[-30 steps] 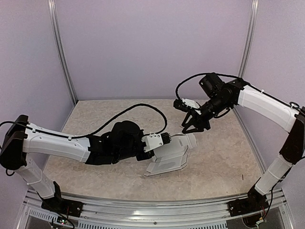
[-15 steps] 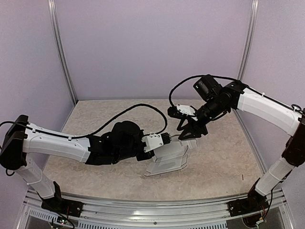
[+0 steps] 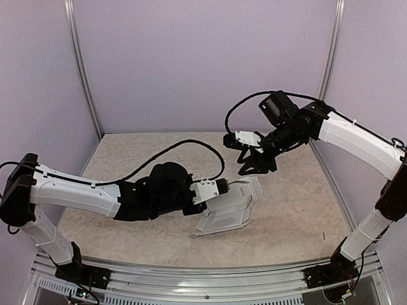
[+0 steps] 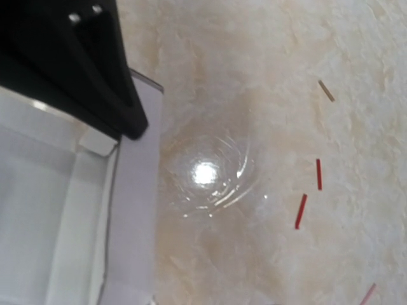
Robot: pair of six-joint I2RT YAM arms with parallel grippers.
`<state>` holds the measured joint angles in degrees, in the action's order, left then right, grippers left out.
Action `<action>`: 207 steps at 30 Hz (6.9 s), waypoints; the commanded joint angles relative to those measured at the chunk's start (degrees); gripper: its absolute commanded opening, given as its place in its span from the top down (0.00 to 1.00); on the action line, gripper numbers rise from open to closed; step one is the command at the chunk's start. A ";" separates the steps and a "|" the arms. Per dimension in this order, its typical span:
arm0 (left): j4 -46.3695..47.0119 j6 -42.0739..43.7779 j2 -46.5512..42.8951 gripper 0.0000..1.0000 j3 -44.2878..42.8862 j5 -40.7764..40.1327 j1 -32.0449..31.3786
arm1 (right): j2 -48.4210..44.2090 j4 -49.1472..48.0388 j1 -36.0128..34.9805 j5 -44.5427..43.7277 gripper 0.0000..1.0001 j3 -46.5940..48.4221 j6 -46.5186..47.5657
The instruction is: Fold the paper box
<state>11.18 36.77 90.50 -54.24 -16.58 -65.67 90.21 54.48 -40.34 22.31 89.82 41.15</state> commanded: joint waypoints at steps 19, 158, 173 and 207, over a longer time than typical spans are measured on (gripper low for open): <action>3.12 -0.91 -0.22 1.00 -1.07 0.47 -0.27 | 1.71 2.48 -2.11 -0.92 0.58 -1.22 2.69; 12.68 3.60 9.93 1.00 -1.85 -10.93 1.87 | 6.63 -22.00 9.01 22.73 0.52 -16.19 -13.61; 2.55 -8.47 14.95 1.00 -12.28 -10.82 1.43 | 0.30 -34.90 2.37 -2.06 0.57 -21.61 -22.18; -10.18 -41.21 6.10 0.61 -16.79 3.26 3.24 | 6.23 -26.33 0.99 -14.52 0.95 -20.11 -14.34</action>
<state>2.02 2.31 102.76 -75.99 -16.73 -63.68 91.31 18.70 -38.61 1.52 67.94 21.58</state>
